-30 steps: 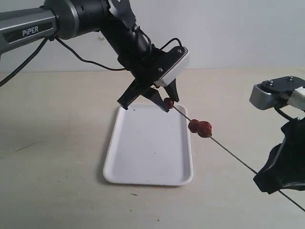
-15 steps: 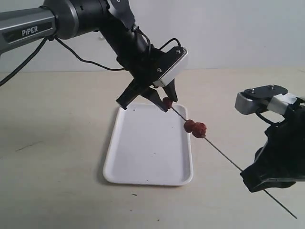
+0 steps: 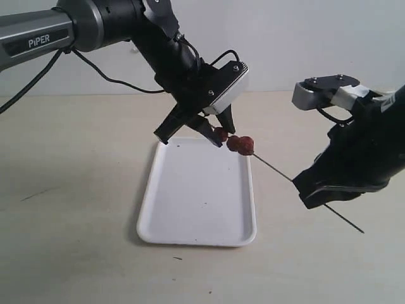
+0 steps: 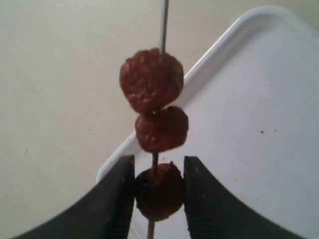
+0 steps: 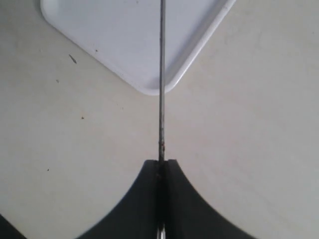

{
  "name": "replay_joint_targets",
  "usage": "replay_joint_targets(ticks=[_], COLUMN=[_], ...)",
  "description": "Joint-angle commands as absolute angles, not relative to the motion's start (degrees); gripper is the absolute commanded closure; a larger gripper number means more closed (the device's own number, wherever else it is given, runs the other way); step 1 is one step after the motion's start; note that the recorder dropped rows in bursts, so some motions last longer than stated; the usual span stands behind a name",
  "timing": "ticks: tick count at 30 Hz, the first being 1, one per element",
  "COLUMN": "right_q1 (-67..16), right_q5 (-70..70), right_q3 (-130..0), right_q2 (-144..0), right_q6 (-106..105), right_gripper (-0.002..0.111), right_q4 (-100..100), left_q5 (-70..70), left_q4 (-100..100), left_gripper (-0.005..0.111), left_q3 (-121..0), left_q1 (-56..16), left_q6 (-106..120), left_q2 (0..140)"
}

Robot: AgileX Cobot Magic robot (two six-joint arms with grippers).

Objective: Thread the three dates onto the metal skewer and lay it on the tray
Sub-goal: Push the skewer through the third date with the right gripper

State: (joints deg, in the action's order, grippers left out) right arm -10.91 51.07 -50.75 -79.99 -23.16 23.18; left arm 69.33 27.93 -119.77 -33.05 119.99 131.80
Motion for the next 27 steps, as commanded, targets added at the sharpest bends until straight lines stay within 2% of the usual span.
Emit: replay_joint_targets(ticks=[1, 16, 19, 23, 27], right_q1=[-10.65, -10.65, -10.65, -10.65, -10.65], right_q5=[48.82, 49.43, 49.53, 49.53, 48.98], right_q3=[-52.39, -52.39, -52.39, -52.39, -52.39], right_q2=[-81.85, -82.01, -82.01, -82.01, -82.01], right_q6=[-24.44, -24.44, -24.44, -24.44, -23.95], right_gripper=[0.108, 0.108, 0.108, 0.108, 0.108], right_q4=[24.9, 24.67, 24.67, 24.55, 24.32], left_q5=[69.96, 69.96, 69.96, 69.96, 69.96], left_q4=[29.31, 33.57, 34.09, 36.51, 37.71], left_gripper=[0.073, 0.073, 0.066, 0.051, 0.049], left_q3=[-119.53, -119.53, -119.53, -119.53, -119.53], left_q1=[-33.24, -33.24, -33.24, -33.15, -33.15], left_q6=[119.98, 118.11, 115.49, 113.05, 110.13], left_q2=[131.11, 131.11, 131.11, 131.01, 130.43])
